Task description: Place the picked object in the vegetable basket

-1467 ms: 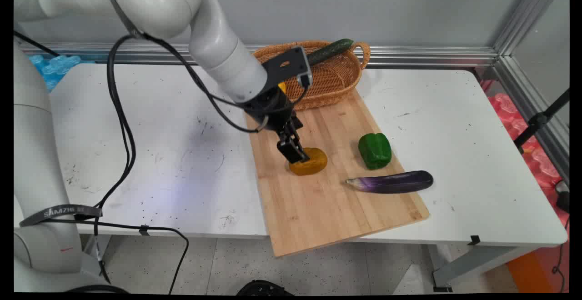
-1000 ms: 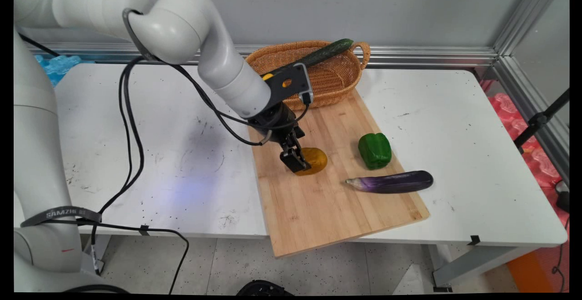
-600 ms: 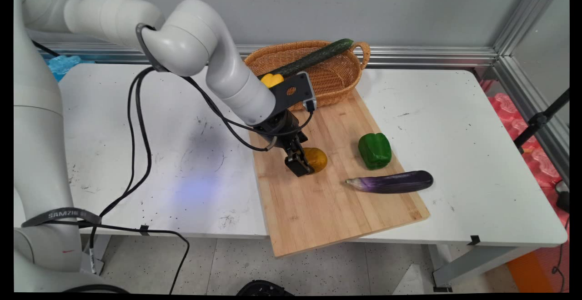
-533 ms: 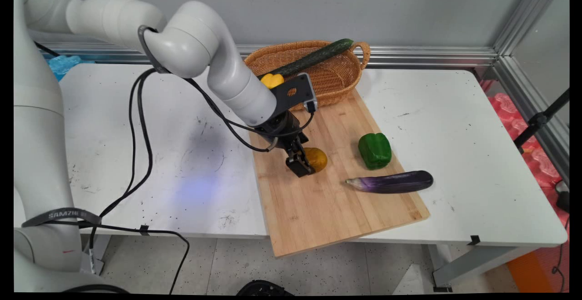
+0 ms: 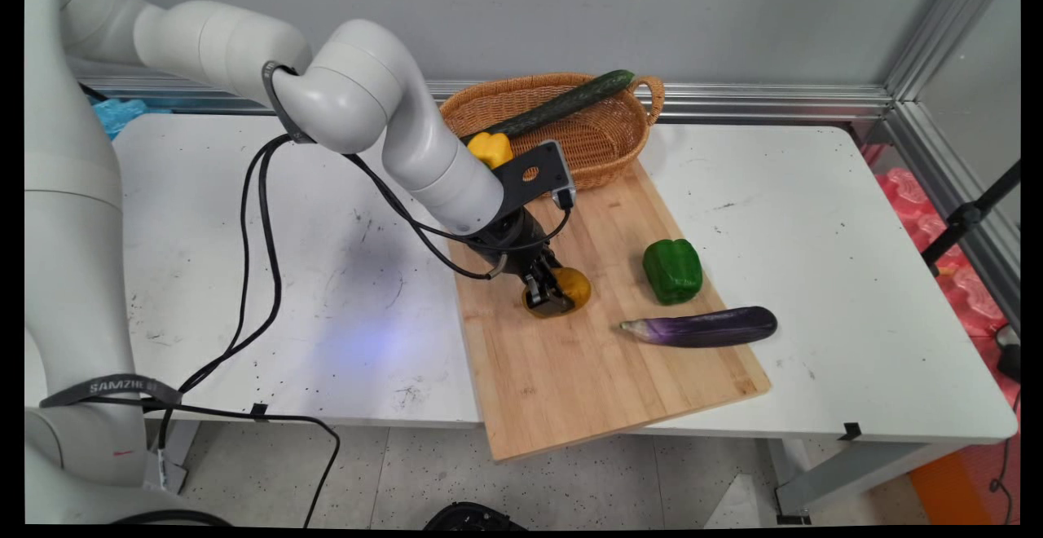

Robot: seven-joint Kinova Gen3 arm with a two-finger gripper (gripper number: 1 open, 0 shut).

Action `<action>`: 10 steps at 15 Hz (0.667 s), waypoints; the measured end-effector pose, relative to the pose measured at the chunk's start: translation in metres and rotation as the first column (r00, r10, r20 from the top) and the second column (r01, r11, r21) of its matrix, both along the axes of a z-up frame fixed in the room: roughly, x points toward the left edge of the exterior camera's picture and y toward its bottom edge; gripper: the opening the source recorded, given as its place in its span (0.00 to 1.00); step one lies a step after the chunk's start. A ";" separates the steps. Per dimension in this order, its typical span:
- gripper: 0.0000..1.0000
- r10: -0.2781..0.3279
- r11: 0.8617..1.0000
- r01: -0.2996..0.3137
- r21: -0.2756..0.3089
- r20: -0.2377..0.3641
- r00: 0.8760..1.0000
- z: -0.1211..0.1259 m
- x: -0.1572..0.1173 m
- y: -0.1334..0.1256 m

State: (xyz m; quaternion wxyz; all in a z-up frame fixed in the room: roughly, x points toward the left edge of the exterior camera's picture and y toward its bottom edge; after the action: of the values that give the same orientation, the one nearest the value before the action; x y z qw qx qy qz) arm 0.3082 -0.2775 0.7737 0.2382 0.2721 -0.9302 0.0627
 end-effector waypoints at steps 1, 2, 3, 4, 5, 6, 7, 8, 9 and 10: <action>0.00 0.002 1.000 -0.002 0.003 -0.002 1.000 0.001 -0.001 0.000; 0.00 0.003 1.000 -0.003 0.006 -0.002 1.000 0.003 -0.001 -0.001; 0.00 0.003 1.000 -0.003 0.007 -0.004 1.000 0.007 -0.002 -0.003; 0.00 0.002 1.000 -0.002 0.008 -0.006 1.000 0.013 -0.002 -0.006; 0.00 -0.001 1.000 0.001 0.010 -0.009 1.000 0.019 -0.002 -0.010; 0.00 -0.004 1.000 0.004 0.009 -0.012 1.000 0.027 -0.001 -0.015; 0.00 -0.009 1.000 0.009 0.008 -0.017 1.000 0.037 -0.001 -0.022; 0.00 -0.013 1.000 0.013 0.004 -0.020 1.000 0.045 0.000 -0.028; 0.00 -0.014 1.000 0.014 -0.001 -0.023 1.000 0.055 0.000 -0.036; 0.00 -0.013 1.000 0.013 -0.007 -0.027 1.000 0.064 0.001 -0.043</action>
State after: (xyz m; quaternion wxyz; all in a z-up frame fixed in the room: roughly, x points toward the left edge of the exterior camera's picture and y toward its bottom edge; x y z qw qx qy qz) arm 0.3092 -0.3209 0.8375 0.2520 0.2660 -0.9285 0.0604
